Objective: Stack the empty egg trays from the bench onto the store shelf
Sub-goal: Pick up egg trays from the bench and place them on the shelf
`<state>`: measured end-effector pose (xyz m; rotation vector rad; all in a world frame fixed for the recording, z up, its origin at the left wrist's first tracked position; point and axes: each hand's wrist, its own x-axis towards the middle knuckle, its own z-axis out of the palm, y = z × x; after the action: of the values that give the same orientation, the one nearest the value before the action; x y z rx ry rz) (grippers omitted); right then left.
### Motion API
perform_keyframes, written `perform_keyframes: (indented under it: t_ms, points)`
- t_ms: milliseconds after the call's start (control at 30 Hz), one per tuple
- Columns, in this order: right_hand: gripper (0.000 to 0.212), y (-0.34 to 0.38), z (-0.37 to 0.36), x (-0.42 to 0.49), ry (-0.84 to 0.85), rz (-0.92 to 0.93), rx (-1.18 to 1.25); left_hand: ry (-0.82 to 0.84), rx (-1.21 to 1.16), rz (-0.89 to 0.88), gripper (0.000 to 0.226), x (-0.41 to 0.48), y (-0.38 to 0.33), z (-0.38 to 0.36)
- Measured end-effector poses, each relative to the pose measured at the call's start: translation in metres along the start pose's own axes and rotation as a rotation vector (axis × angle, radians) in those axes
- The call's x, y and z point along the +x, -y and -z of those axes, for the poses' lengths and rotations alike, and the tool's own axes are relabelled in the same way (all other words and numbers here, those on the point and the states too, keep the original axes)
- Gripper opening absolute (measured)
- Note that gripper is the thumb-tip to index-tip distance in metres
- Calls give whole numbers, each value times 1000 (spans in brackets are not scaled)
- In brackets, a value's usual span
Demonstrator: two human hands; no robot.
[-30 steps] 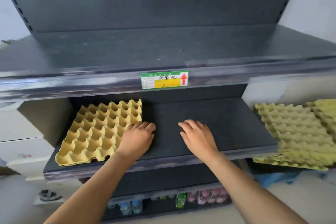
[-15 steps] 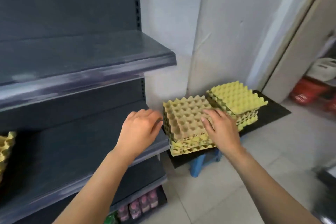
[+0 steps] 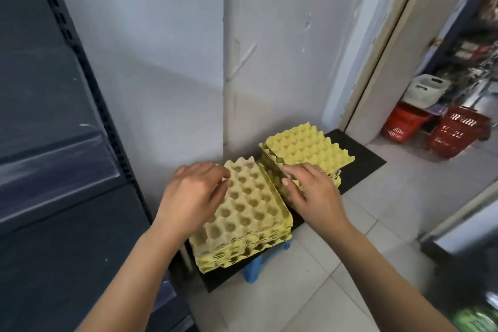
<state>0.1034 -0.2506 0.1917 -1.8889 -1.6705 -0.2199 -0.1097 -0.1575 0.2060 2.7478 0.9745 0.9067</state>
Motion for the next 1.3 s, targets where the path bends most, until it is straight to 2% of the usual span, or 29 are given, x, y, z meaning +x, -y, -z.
perform_keyframes:
  t_ms: [233, 467, 600, 800, 933, 1067, 1133, 1233, 1300]
  points:
    - [20, -58, -34, 49, 100, 22, 32, 27, 43, 40, 9, 55, 7, -48]
    - [23, -111, -76, 91, 256, 134, 147, -11, 83, 250, 12, 68, 9, -101]
    - [25, -132, -108, 103, 381, 204, 190, 25, 111, 411, 13, 57, 15, -132]
    - [27, -149, -166, 103, 530, 158, 235, 72, 126, 578, 20, 36, 44, -174]
    - [36, -156, -205, 98, 622, 39, 235, 228, 122, 757, 31, 20, 80, -205]
    - [57, -161, -238, 88, 759, -210, 160, 414, 95, 939, 49, 4, 109, -230]
    - [68, -162, -251, 85, 811, -412, 223, 410, 42, 1184, 63, -1, 118, -240]
    - [69, -164, -264, 80, 882, -614, 222, 284, -324, 1605, 85, -10, 126, -250]
    - [60, -166, -270, 79, 895, -671, 203, 247, -501, 1703, 94, -14, 129, -254]
